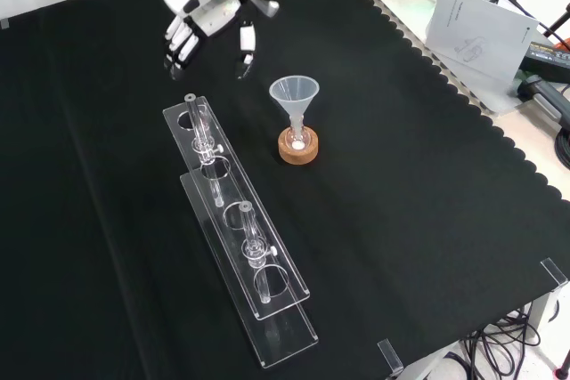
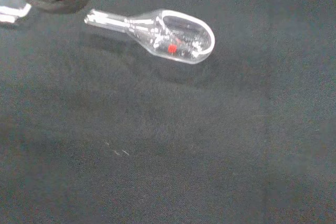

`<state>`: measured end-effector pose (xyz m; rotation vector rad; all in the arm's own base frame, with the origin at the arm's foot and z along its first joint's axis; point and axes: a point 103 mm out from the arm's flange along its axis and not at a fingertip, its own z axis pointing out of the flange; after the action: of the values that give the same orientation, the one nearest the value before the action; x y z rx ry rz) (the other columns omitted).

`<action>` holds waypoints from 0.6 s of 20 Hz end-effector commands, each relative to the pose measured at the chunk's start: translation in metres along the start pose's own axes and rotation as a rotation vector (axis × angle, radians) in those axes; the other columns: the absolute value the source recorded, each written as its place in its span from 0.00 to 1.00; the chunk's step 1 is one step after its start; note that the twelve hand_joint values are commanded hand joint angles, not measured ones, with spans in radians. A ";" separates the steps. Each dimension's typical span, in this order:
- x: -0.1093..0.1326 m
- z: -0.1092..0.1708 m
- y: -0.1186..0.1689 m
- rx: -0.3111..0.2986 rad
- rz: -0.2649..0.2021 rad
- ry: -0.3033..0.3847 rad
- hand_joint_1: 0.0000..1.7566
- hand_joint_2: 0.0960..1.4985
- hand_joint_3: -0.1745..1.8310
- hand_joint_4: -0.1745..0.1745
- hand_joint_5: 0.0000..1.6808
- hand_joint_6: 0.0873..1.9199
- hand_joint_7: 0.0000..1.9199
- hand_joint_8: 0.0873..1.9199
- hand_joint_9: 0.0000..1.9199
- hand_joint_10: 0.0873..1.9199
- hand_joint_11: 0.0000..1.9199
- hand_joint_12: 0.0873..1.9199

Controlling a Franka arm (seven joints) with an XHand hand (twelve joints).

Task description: Remove the funnel from the round-bottom flask.

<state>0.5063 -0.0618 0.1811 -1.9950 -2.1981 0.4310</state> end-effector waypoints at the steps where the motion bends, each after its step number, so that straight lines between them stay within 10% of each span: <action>1: 0.003 -0.029 -0.054 -0.056 0.051 -0.005 0.42 0.38 0.30 0.49 0.19 0.00 0.10 0.30 0.24 0.28 0.16 0.67; 12: 0.036 -0.055 -0.123 -0.099 0.021 0.048 0.37 0.38 0.29 0.46 0.17 0.00 0.09 0.29 0.24 0.29 0.16 0.70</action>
<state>0.4606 -0.0597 0.2466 -2.1029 -2.2068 0.3518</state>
